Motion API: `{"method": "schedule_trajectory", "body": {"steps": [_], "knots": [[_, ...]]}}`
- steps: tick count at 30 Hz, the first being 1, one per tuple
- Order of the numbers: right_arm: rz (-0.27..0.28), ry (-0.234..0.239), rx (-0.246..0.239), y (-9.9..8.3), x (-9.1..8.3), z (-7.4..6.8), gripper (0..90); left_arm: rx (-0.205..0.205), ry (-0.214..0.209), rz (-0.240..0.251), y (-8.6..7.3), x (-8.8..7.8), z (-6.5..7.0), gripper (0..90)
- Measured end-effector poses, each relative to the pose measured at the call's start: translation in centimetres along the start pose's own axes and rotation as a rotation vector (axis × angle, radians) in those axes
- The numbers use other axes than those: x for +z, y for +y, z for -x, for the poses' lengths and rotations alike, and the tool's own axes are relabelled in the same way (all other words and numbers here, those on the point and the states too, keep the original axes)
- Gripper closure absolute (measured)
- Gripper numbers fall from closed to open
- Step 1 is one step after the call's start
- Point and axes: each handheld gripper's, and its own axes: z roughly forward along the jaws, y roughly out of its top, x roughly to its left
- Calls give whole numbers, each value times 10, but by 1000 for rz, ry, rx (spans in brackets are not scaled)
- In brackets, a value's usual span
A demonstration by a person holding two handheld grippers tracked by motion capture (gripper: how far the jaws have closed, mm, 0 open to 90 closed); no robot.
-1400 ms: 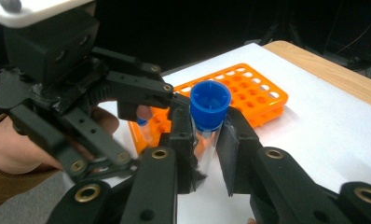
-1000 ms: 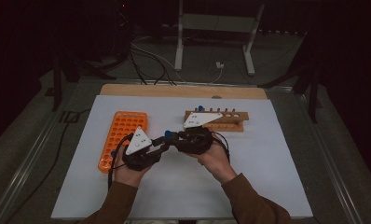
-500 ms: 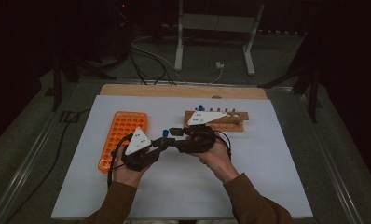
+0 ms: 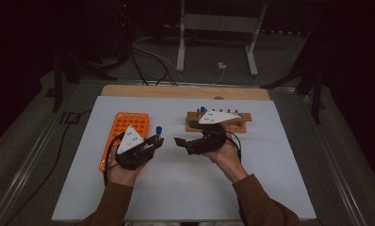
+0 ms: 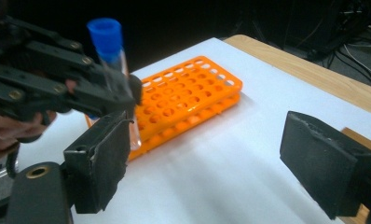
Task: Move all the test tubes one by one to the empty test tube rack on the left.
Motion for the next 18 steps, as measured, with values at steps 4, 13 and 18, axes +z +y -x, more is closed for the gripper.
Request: {"method": "schedule_trajectory", "body": {"steps": [4,13,18], "knots": [[1,-21,16,-5,0,5,136,-11,17,11,0,-6,-6,777],[-6,-58,42,-12,-8,14,59,-37,69,42,0,-29,-25,778],[10,-58,53,-14,-14,17,37,-57,106,59,-3,-45,-37,777]]}}
